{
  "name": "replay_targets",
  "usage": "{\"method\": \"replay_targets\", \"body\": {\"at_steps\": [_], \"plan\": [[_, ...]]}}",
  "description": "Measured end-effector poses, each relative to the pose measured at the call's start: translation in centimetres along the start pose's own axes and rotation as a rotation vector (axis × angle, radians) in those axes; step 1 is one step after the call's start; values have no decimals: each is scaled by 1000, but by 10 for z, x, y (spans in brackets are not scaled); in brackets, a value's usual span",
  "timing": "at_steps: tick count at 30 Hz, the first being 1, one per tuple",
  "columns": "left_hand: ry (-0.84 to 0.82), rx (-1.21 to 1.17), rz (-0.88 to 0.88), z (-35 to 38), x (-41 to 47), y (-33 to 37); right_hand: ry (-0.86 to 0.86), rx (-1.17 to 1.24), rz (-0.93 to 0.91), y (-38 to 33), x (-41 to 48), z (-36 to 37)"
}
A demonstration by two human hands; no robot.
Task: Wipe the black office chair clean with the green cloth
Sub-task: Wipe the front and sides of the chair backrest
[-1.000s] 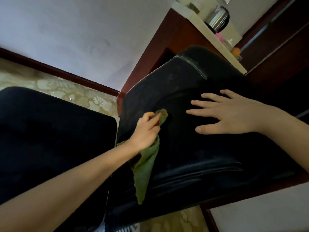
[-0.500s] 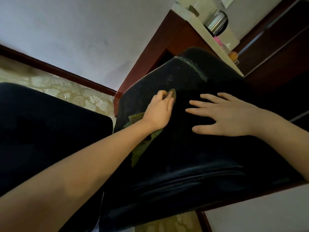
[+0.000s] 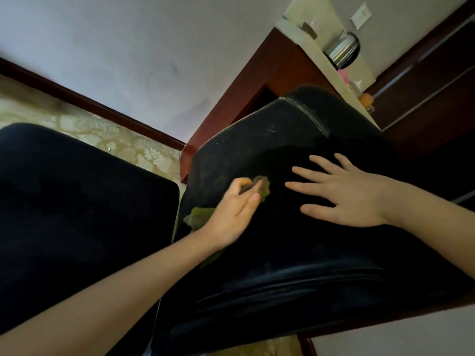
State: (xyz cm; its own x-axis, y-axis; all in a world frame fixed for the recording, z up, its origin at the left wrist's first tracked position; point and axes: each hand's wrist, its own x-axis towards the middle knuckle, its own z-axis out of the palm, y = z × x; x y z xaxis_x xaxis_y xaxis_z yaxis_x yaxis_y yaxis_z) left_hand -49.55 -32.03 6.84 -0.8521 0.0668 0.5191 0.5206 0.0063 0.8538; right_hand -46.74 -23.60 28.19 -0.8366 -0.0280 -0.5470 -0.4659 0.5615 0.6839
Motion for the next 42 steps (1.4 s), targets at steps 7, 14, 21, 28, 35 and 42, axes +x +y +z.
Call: {"method": "replay_targets", "body": {"at_steps": [7,14,21,28,35,42], "plan": [[-18,372,41,9,54,0,-46,-68,-108,-2,4,-3],[21,301,-302,-11,31,-59,-44,-104,-227,-9,23,-8],[185,-30,-545,-17,-30,-78,-43,-99,-256,-13,35,-9],[-15,17,-240,-11,-13,-38,-59,-160,-273,-23,53,-11],[-47,409,-221,-9,35,-56,-110,-189,-262,-29,64,-12],[-6,230,-406,-25,-23,-84,-95,-140,-277,-29,62,-15]]}}
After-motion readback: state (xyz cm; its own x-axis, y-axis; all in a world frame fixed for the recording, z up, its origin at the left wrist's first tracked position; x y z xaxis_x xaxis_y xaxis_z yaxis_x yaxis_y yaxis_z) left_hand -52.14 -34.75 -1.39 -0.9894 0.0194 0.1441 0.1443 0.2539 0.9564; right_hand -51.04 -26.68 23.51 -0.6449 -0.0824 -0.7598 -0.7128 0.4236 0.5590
